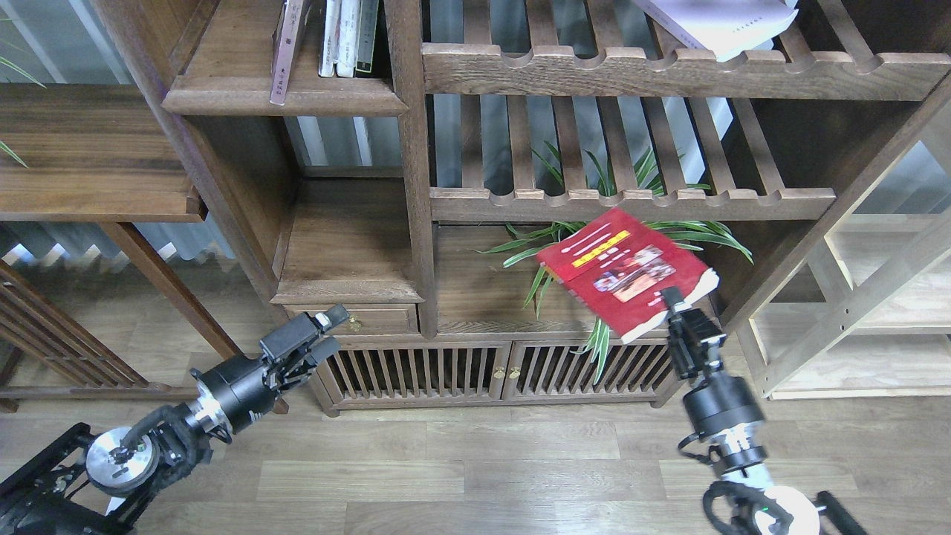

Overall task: Organize books on shelf
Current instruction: 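Lower the book with the right gripper toward the left gripper, then bring the left gripper to the book and grasp its edge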

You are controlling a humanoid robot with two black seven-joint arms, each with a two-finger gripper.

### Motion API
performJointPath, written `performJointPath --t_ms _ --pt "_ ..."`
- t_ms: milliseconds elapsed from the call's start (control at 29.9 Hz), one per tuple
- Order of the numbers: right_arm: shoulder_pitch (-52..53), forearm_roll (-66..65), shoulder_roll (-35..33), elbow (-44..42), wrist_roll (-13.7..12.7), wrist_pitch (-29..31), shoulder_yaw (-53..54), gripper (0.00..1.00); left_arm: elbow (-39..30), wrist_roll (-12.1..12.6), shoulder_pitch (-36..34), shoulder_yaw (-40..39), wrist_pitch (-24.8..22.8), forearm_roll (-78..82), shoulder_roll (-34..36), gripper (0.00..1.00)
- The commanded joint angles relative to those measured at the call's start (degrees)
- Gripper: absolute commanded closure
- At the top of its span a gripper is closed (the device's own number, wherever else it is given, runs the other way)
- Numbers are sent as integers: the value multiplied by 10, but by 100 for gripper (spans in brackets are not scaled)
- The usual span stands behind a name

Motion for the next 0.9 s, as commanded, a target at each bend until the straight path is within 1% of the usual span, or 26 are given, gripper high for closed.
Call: performJointPath --t_ms 0,67,234,334,401,468,535,702,869 --pt "6 -23 41 -1 0 0 -39 96 1 0 2 4 0 -7 -11 1" --pt "13 -35 65 -1 -1 0 -57 96 1 0 1 4 0 -16 -26 2" --pt "36 -45 67 -1 -1 0 -83 95 1 0 -1 4 0 -77 -67 2" --pt "39 -47 67 -1 -1 0 -96 95 0 0 -7 -3 0 -119 -73 2" --pt "39 -47 67 -1 -1 0 -106 95 0 -8 -11 -3 0 -133 -74 1" --pt "40 -47 67 -1 0 0 -117 95 1 -18 -13 -3 0 -137 -79 1" --pt "43 -48 67 -1 0 0 -127 95 1 -20 -13 -1 0 -137 -90 1" --pt "54 -49 67 -1 1 0 -149 95 1 -20 -12 9 0 -136 -111 2" --pt "61 -56 67 -1 2 0 -159 95 1 -20 -6 36 0 -136 -114 1"
